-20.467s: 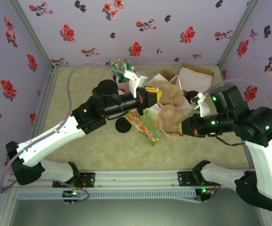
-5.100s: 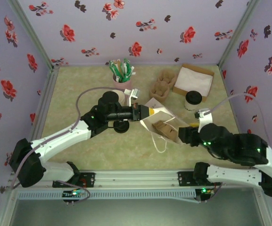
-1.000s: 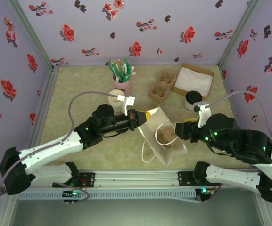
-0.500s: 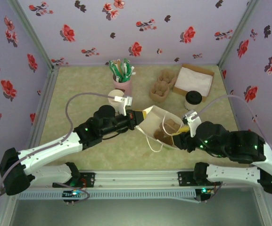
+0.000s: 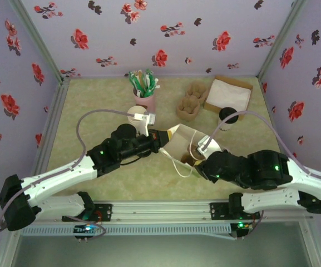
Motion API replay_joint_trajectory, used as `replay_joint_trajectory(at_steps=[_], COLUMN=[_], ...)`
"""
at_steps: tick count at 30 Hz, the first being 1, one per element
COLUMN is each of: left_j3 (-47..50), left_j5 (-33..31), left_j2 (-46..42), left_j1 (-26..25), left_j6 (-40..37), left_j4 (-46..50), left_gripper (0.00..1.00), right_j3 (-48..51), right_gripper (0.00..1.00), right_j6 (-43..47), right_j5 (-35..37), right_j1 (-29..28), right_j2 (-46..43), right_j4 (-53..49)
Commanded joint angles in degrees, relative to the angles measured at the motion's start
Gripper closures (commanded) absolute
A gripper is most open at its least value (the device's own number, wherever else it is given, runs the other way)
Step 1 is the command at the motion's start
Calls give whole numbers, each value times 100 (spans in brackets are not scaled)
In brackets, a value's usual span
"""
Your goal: Pack the takeout coffee
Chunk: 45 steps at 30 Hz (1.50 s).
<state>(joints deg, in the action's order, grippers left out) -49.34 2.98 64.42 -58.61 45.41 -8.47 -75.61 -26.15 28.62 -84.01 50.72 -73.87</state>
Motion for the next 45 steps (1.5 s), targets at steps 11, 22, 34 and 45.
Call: replay_joint_trajectory(at_steps=[11, 22, 34, 45], left_j3=[-276, -254, -51, -172], left_j5=[-96, -98, 311, 528], left_j2=[-38, -61, -89, -26], left_j1=[-1, 7, -14, -76], left_j6=[-11, 17, -191, -291], left_j4=[19, 56, -347, -289], left_gripper=[100, 100, 100, 100], right_j3=[97, 676, 258, -50], right_gripper=[61, 61, 58, 54], right_j6=[-506, -510, -122, -19], right_j5=[-912, -1640, -100, 24], right_j1=[-34, -36, 11, 426], right_j2=[-355, -213, -185, 756], right_j4=[-279, 134, 336, -415])
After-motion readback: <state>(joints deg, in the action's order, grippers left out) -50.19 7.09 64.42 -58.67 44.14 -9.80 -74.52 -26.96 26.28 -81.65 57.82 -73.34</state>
